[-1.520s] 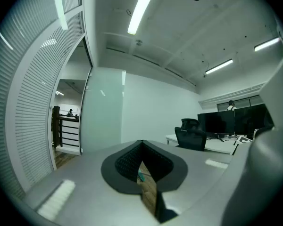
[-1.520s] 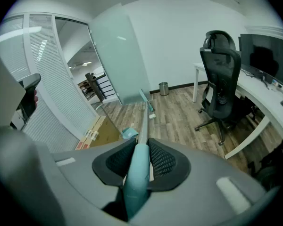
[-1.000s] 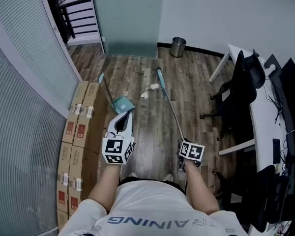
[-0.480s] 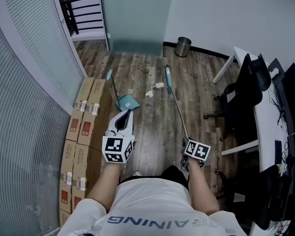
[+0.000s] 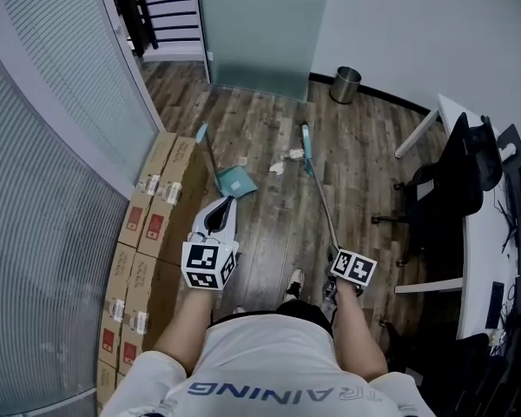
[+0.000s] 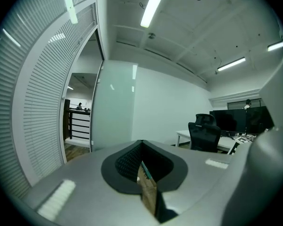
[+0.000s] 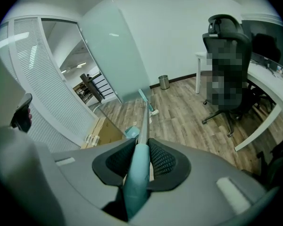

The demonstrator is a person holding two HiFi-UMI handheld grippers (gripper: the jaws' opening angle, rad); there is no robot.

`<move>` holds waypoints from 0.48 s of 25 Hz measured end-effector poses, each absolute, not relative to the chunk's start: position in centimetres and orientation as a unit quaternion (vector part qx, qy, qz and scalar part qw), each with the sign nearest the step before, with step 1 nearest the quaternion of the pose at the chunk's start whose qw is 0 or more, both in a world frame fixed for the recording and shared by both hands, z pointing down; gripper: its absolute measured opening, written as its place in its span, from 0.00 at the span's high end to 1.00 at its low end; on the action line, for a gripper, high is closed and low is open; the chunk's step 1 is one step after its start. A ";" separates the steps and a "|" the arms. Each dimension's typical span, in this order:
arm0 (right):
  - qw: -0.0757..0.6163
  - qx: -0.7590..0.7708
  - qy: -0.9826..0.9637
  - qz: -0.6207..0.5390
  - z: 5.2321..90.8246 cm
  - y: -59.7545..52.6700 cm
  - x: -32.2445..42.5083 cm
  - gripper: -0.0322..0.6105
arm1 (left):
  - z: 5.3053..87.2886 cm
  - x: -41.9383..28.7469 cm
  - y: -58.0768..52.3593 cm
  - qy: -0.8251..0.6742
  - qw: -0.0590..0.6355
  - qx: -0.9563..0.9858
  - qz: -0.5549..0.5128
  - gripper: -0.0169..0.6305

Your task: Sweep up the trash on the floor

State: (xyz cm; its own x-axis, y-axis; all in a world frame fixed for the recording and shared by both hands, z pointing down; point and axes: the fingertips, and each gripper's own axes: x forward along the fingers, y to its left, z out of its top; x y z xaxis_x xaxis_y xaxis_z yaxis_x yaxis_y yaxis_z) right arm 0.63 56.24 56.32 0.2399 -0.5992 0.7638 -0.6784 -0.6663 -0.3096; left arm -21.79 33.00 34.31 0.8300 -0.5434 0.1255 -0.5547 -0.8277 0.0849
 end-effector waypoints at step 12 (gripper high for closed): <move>0.064 0.744 -0.451 0.489 58.1 49.9 15.1 0.78 | 34.1 -7.3 29.1 -0.329 0.033 0.941 0.076 0.97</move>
State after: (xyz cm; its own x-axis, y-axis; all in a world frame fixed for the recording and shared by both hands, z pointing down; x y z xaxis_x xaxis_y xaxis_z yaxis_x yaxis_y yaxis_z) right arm 15.11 49.89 58.06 0.1161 -0.6087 0.7849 -0.7336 -0.5852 -0.3454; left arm -7.28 29.06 34.09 0.7719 -0.6138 0.1654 -0.6239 -0.7814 0.0114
